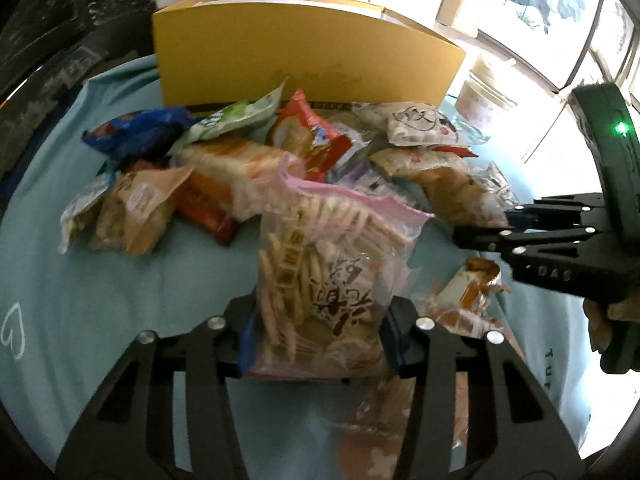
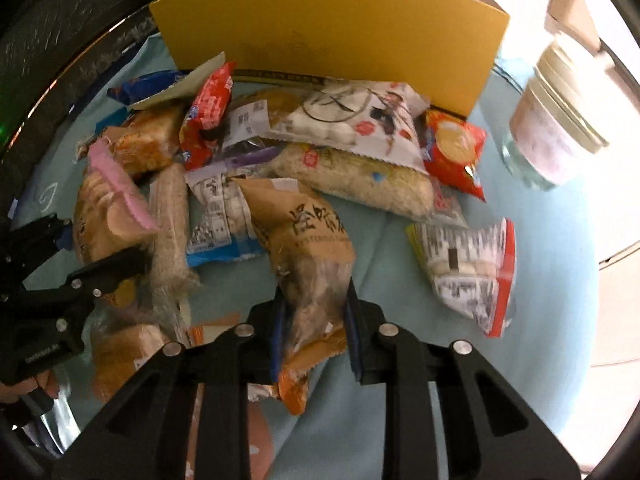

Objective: Organize snacks
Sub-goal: 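Grasp the pink cracker bag with the left tool while the right grasps the brown bag, then carry both bags to the yellow box and release them inside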

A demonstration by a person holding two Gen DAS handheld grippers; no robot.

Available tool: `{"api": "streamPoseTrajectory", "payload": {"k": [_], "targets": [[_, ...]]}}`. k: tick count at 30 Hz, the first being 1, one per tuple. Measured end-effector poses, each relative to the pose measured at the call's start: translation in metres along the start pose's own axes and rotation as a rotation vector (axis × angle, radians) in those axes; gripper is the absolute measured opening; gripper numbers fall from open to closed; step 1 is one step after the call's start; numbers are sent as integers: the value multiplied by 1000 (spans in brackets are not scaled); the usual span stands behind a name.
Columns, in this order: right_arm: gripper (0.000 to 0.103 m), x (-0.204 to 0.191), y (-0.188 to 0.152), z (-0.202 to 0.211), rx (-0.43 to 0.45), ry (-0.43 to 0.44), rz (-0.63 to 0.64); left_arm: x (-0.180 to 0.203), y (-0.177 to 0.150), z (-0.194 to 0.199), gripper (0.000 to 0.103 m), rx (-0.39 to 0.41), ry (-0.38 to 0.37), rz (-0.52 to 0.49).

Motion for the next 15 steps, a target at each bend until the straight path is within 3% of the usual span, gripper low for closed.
{"api": "streamPoseTrajectory", "payload": {"k": [9,15], "targets": [[26,1,-2,31,58,50,-51,-1,11,35,49,78,0,25],[26,0,1,75,122,90,-57,-3,28,67,49,137,8,37]]}}
Point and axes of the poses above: each gripper's, at about its wrist camera, not at the fingertips, and z roughly against the way its jaws point, x to its right, y to its top, the point moved 9 cm from there along -z, roughly the way its jaws point, and after that the axes turned 14 degrees about -z, right-handed, at the moved point
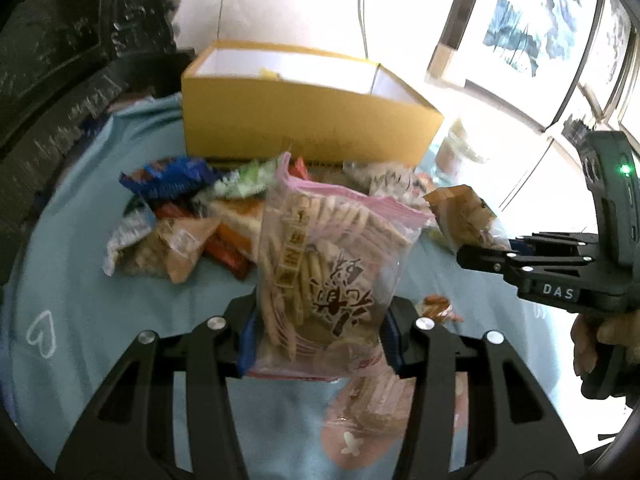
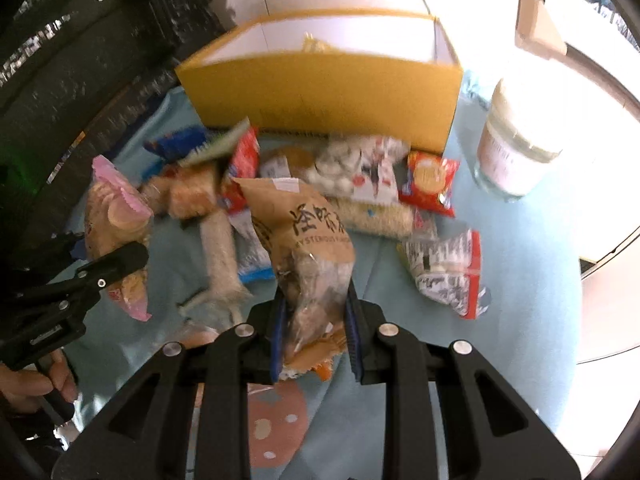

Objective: Organize snacks
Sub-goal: 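Carry both bags to the yellow box and release them inside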

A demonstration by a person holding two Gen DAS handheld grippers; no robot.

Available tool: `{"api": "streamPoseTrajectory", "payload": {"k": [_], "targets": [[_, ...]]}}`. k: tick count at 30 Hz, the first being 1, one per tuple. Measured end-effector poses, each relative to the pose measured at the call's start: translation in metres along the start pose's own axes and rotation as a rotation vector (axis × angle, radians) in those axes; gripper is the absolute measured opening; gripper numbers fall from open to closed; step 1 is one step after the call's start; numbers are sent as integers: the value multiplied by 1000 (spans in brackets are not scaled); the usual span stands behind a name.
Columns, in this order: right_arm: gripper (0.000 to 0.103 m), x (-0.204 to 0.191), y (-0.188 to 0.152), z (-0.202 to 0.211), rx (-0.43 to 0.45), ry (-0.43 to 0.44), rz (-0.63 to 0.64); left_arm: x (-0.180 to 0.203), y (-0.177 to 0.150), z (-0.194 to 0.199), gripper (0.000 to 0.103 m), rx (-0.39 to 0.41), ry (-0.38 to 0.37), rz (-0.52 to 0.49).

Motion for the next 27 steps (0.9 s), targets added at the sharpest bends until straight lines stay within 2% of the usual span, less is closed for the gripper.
{"api": "streamPoseTrajectory", "payload": {"k": [11,17,27], "targets": [[26,-29,56,72,138,55,-3,-15,76,51,49,132,36,21],[26,-42,101,107,218,61,9,-29,139,70,49,183,57,34],[26,-55,174,140,319,60,11,-47,221,70,49,216,83,32]]}}
Point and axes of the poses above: each gripper's, at about its wrist camera, not at the fingertips, and z roughly against the way its jaws point, x to its right, y to its top, the point moved 9 cm from there along -z, roughly the way its jaws point, and after that the axes turned 14 degrees about -z, right-handed, at the moved point
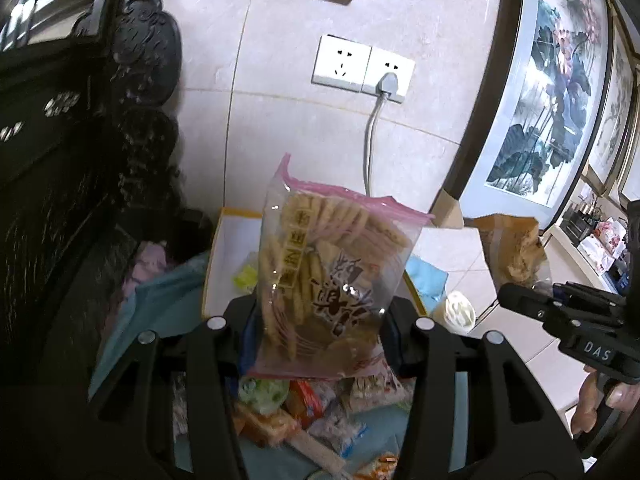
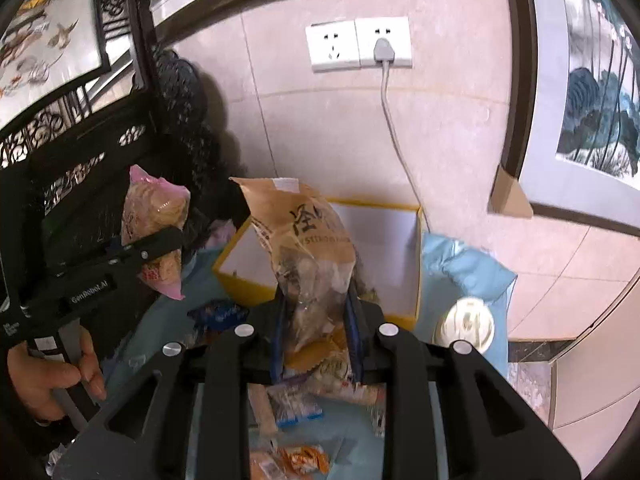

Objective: Organize snacks
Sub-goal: 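Carry both bags to the yellow box and release them inside, then grasp the bread loaf packet with the left tool while the right grasps the white-yellow packet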

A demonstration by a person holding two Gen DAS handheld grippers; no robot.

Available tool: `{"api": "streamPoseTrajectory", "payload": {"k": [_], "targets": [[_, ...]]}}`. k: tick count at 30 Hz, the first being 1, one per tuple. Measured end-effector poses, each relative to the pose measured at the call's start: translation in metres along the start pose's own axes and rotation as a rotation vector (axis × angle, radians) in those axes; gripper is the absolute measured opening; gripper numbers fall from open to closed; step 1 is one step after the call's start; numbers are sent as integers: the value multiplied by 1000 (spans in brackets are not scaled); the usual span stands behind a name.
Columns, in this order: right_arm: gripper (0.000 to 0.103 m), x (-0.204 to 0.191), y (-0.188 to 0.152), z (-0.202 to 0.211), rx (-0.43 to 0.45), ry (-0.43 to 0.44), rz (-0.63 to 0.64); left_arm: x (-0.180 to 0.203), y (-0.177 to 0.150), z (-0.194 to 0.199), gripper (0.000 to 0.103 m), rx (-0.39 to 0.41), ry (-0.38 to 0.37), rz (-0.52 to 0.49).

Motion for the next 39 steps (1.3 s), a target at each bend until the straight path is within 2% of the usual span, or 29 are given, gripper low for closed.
{"api": "streamPoseTrajectory", "payload": {"k": [8,12,13,14,15,16,18,20,25,30,35,39], "targets": [[26,3,41,-26,8,-19,-4,-7,34,-34,49,-3,14,-45],[26,5,70,-54,10,-29,-14,-16,49,-63,50,-16,41,-62],[26,6,77,-62,6,-24,-25,-20,53,-73,53,-29,54,-65],[27,7,81,-72,-12,-18,-41,-24,55,-85,77,-51,59,-60],[31,12,84,-83,-36,-37,-53,-28,56,-96,92,-83,66,-46],[43,15,85,-91,-51,-66,-53,-33,56,-102,99,-96,90,-40],[56,21,86,-99,-58,-90,-53,-38,55,-109,99,-106,110,-54],[56,25,85,-100,-51,-86,-52,-38,51,-111,99,-114,107,-77],[56,46,68,-101,-78,-93,-105,-42,30,-104,99,-118,107,-59],[56,54,37,-87,-102,-101,-110,-36,1,-84,99,-133,104,-40],[56,55,-14,-67,-137,-104,-98,-18,-37,-61,99,-144,95,-46],[56,59,-57,-57,-168,-111,-97,3,-86,-40,99,-169,63,-49]]}}
Point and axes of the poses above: each gripper's, at about its wrist camera, not at the fingertips, and z roughly against the way its jaws point, x to its right, y to its top, the point moved 9 cm from there along -z, roughly the way its jaws point, and after that the axes turned 14 degrees about -z, right-handed, at the moved point
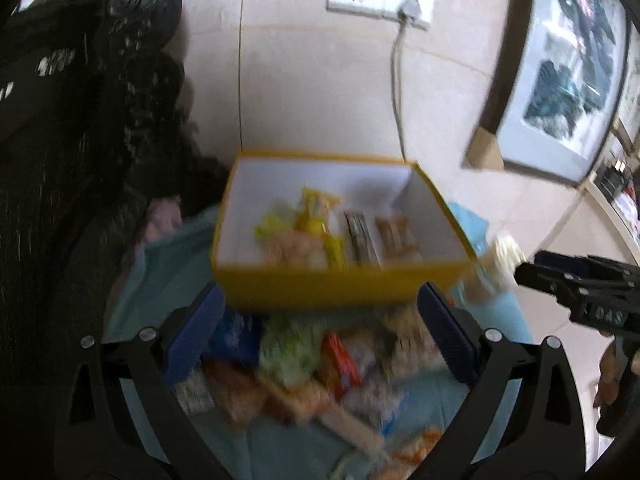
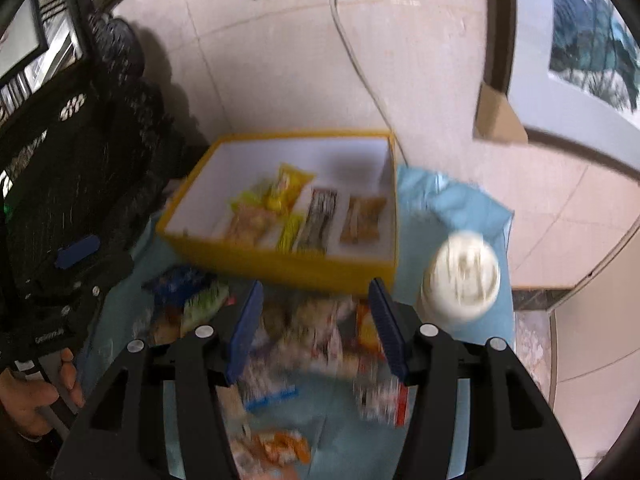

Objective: Organize snacks
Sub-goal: 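Grasp the bread loaf packet with the left tool while the right grasps the white-yellow packet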

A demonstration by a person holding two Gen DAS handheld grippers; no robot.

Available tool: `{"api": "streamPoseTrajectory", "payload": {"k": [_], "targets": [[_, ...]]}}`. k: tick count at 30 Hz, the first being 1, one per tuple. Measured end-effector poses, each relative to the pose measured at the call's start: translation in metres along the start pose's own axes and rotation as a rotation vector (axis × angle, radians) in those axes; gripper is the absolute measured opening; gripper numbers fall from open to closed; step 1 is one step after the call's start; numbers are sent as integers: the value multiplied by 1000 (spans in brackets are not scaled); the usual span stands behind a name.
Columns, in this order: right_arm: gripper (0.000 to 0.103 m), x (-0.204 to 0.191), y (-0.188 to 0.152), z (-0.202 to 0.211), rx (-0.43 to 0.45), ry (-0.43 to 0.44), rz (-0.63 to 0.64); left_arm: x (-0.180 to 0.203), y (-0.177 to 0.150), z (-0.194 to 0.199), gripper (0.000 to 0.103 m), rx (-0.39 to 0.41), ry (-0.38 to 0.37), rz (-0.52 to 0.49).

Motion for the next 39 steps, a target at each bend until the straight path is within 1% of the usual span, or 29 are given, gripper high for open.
{"api": "streamPoseTrajectory", "payload": {"k": [2,6,10,13,18,19,21,22,23,24,25,28,32,35,36,37,39], "targets": [[56,8,-24,-2,-25,-10,-10,13,-26,4,99,-19,-22,-20],[56,28,-73,-10,-76,-38,-47,52,-84,11,99,-37,-95,-118],[56,42,-108,-16,-120,-68,-67,91,-131,18,99,-41,-168,-207],[56,51,-120,-19,-126,-98,-61,115,-161,16,99,-63,-193,-279],[56,77,-133,-28,-142,-158,-78,139,-196,0,97,-104,-200,-337],[56,81,-134,-30,-146,-168,-82,142,-203,-5,95,-116,-201,-342],[56,93,-137,-37,-155,-190,-92,144,-215,-14,89,-138,-196,-344],[56,97,-137,-40,-158,-197,-92,143,-219,-18,80,-154,-195,-337],[56,101,-138,-44,-161,-209,-91,141,-225,-23,66,-169,-194,-332],[56,102,-138,-48,-163,-214,-88,139,-231,-28,65,-183,-197,-324],[56,103,-137,-53,-166,-220,-83,136,-234,-30,60,-181,-196,-316],[56,103,-133,-72,-173,-237,-55,134,-235,-29,56,-160,-201,-314],[56,101,-130,-100,-202,-245,-59,135,-238,-28,55,-155,-199,-327],[56,102,-135,-122,-239,-293,-44,136,-238,-24,54,-160,-207,-315],[48,99,-134,-123,-229,-287,-27,134,-237,-23,54,-159,-211,-311],[32,96,-134,-123,-231,-270,-14,134,-237,-22,52,-158,-217,-304],[28,89,-135,-120,-230,-258,17,132,-238,-18,51,-155,-224,-296]]}}
Point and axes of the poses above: each gripper's, at about its wrist camera, not at the fingertips, and z roughly against the way its jaws point, x to its right, y to its top, the point moved 9 cm from there along -z, roughly the way its jaws point, and after that the axes turned 14 degrees about -z, right-handed, at the moved point
